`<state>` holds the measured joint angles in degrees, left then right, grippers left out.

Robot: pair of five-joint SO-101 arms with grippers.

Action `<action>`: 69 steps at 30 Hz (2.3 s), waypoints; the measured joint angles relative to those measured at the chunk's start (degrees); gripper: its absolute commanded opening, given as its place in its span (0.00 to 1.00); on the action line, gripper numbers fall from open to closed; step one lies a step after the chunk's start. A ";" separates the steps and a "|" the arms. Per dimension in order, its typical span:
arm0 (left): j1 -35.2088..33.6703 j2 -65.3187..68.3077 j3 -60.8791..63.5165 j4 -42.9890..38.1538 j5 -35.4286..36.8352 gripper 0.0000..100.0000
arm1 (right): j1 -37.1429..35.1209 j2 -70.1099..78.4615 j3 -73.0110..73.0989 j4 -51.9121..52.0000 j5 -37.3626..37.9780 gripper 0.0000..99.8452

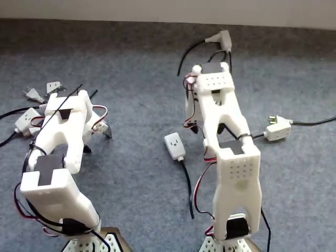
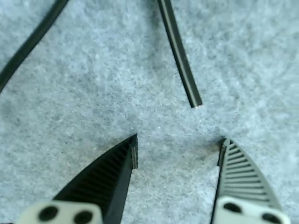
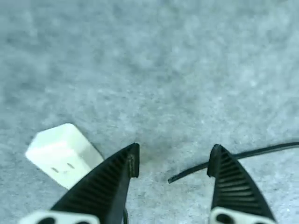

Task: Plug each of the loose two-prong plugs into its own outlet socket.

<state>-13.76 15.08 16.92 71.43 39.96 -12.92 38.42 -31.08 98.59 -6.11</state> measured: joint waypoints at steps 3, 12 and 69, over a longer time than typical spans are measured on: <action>0.00 0.00 0.00 0.00 0.00 0.29 | -2.90 0.00 -1.67 0.09 0.00 0.25; 0.00 0.00 0.00 0.00 0.00 0.29 | -9.32 0.00 -2.02 0.09 0.00 0.25; 0.00 0.00 0.00 0.00 0.00 0.29 | -3.43 -9.76 -0.79 0.09 2.99 0.25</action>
<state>-13.76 15.08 16.92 71.43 39.96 -16.35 28.66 -31.87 98.68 -3.12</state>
